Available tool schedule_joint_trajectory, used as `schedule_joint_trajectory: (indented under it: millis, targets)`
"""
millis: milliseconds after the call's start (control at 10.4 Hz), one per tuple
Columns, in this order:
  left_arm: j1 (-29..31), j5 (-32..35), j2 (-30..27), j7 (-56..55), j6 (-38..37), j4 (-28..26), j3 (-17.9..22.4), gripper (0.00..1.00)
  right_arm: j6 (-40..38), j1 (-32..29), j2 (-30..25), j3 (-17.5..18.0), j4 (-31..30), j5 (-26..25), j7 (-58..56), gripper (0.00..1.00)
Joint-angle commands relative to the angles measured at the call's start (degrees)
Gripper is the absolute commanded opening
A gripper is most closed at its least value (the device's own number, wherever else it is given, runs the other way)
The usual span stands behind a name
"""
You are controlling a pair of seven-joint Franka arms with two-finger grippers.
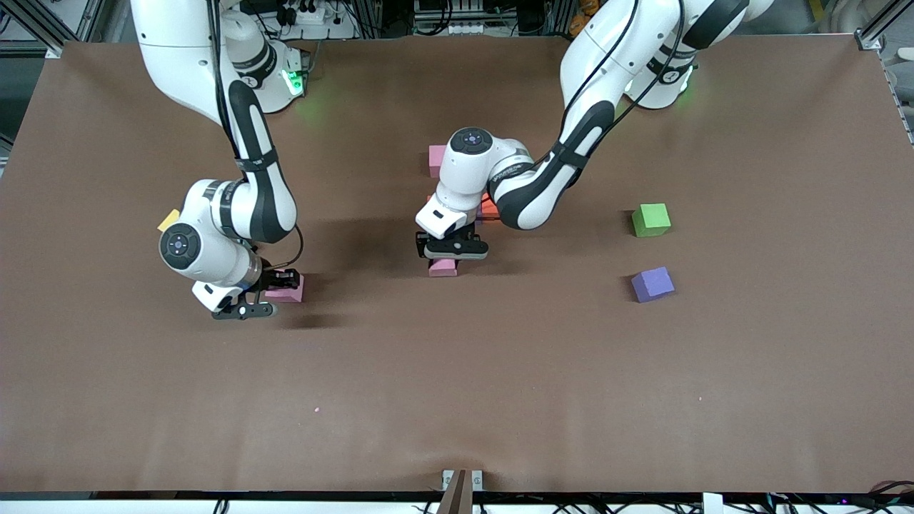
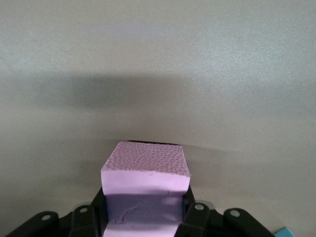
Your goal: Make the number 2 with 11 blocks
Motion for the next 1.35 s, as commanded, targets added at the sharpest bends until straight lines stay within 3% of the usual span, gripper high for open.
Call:
schedule_joint_trajectory:
  millis: [0,673,1250]
  targets:
    - [0.5,1.8,-0.4,0.1,1.1,-0.7,-0.1,1.0,-1.0,1.1,-2.2,0.0,-0.7,1.0,1.5,0.59]
    - [1.6,1.3,-2.2,-1.2,0.9,-0.7,-0.1,1.0,-7.7,3.1,-4.9,-0.3,1.3,0.9,6.2,0.59]
    - [4.8,0.1,-4.7,-2.3,-2.6,-0.6,-0.2,1.0,-7.6,3.0,-4.6,-0.3,1.9,0.9,7.5,0.59]
